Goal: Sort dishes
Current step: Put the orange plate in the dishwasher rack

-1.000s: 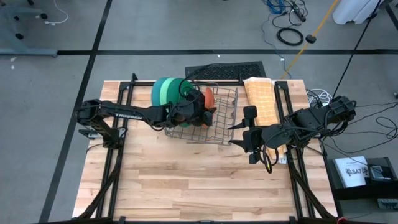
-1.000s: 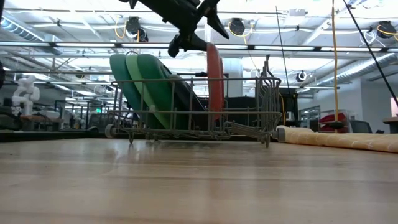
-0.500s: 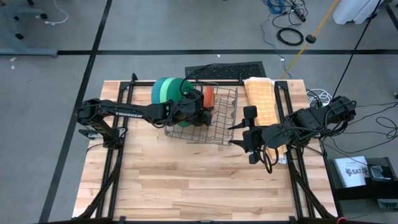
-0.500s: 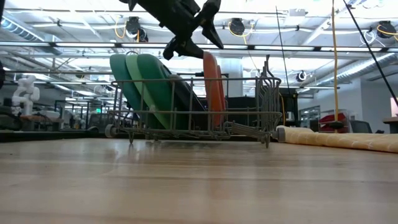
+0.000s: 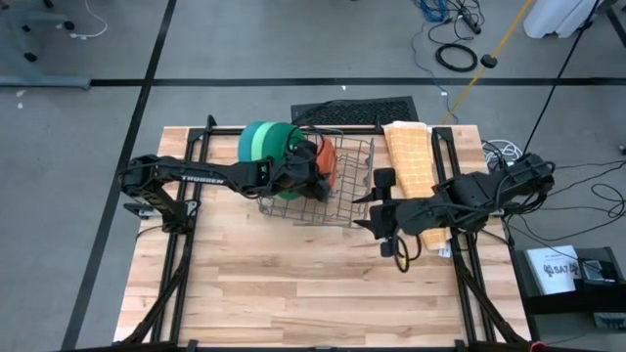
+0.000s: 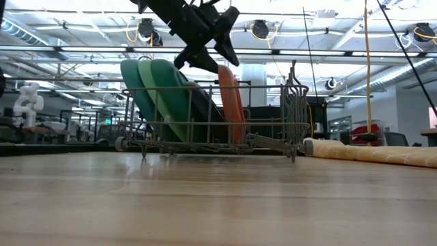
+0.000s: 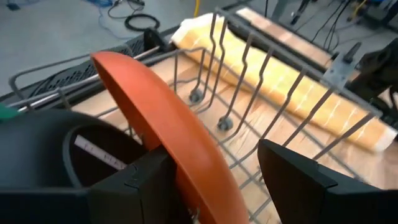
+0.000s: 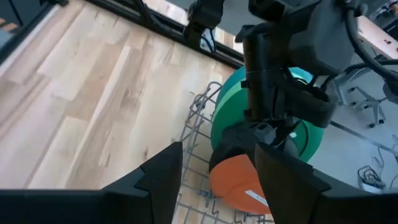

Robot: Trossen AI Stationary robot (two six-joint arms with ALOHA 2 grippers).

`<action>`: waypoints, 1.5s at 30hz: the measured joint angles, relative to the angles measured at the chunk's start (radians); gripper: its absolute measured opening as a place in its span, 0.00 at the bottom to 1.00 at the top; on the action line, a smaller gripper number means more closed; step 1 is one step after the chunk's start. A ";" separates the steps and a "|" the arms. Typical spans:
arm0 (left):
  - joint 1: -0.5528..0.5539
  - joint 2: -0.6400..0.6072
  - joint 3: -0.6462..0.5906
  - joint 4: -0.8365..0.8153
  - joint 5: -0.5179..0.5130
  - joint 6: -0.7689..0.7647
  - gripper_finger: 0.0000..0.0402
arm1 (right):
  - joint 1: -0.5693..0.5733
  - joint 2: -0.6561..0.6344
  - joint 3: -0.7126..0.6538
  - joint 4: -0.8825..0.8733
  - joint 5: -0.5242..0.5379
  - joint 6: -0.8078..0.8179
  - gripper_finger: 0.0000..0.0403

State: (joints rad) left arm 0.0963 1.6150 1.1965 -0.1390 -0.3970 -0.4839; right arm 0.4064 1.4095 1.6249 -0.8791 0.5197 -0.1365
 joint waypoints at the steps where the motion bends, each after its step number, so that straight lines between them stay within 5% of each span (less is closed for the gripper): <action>1: 0.000 0.000 0.000 -0.010 0.000 0.000 0.58 | -0.002 0.007 0.000 -0.002 -0.001 -0.003 0.48; 23: -0.007 -0.103 -0.002 -0.158 -0.024 0.178 0.58 | -0.086 0.074 0.000 -0.015 0.002 0.066 0.48; 36: -0.112 -0.347 -0.001 -0.082 -0.090 0.378 0.58 | -0.252 0.203 0.000 0.054 0.001 0.107 0.48; 45: -0.211 -0.546 -0.002 -0.299 -0.228 0.410 0.43 | -0.367 0.357 0.000 0.037 -0.001 0.132 0.28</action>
State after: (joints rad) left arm -0.1148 1.0689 1.1946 -0.4378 -0.6253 -0.0738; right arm 0.0394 1.7662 1.6249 -0.8422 0.5185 -0.0040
